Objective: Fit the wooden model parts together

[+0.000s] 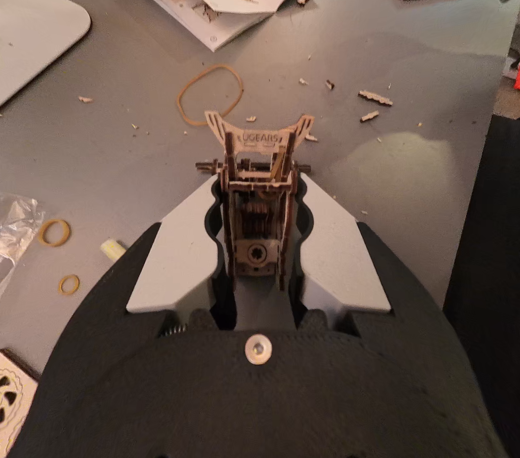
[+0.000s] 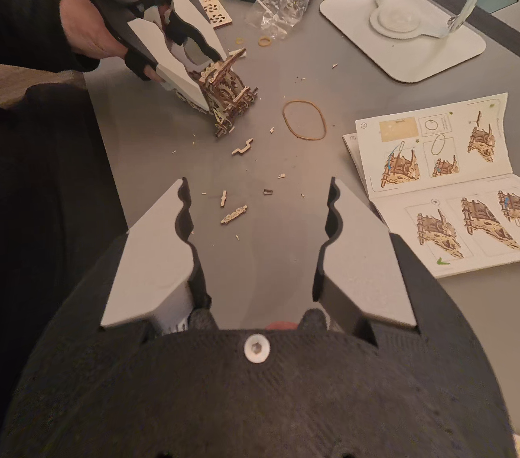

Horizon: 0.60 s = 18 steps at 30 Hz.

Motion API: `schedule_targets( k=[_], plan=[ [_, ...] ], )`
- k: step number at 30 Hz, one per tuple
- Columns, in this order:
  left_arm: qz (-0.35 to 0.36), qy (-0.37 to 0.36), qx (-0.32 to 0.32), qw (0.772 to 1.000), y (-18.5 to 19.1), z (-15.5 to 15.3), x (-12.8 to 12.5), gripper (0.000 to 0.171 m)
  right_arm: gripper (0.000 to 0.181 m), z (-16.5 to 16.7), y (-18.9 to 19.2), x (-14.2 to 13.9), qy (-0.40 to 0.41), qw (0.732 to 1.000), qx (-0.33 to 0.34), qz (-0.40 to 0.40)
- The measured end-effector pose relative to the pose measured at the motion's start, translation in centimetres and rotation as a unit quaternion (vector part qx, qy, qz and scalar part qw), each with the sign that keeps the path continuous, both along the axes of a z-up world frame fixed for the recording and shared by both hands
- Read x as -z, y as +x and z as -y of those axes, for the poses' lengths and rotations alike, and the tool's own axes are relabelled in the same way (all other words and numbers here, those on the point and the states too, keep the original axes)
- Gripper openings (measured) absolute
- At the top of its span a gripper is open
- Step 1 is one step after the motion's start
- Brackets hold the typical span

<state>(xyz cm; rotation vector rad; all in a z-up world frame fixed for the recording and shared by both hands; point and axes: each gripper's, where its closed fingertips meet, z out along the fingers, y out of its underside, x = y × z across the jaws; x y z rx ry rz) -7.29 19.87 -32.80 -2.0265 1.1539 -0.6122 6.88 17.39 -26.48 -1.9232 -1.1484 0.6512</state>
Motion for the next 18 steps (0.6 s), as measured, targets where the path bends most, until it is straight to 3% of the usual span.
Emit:
schedule_targets(
  k=[2, 5, 8, 14, 18],
  plan=[
    [-0.004, -0.014, 0.001, 1.000, -0.6, 0.4, 0.4, 0.048, 0.089, -0.3, -0.7, 0.6, -0.003, 1.000, -0.009, 0.011],
    [0.003, -0.029, -0.003, 1.000, -1.3, 0.8, 0.1, 0.057, 0.059, -1.4, -2.1, 1.8, 0.001, 0.999, -0.026, 0.039],
    [0.009, -0.029, -0.009, 0.999, -1.9, 1.0, -0.5, 0.057, 0.012, -3.6, -4.4, 2.7, 0.012, 0.998, -0.030, 0.044],
    [-0.016, -0.029, -0.004, 0.999, -1.4, 0.8, 0.0, 0.056, 0.019, -7.7, -8.3, 7.5, -0.012, 0.992, -0.052, 0.114],
    [-0.037, -0.022, 0.012, 0.999, -1.2, 0.6, 0.3, 0.045, 0.006, -8.7, -9.7, 8.8, -0.026, 0.990, -0.060, 0.122]
  ],
)
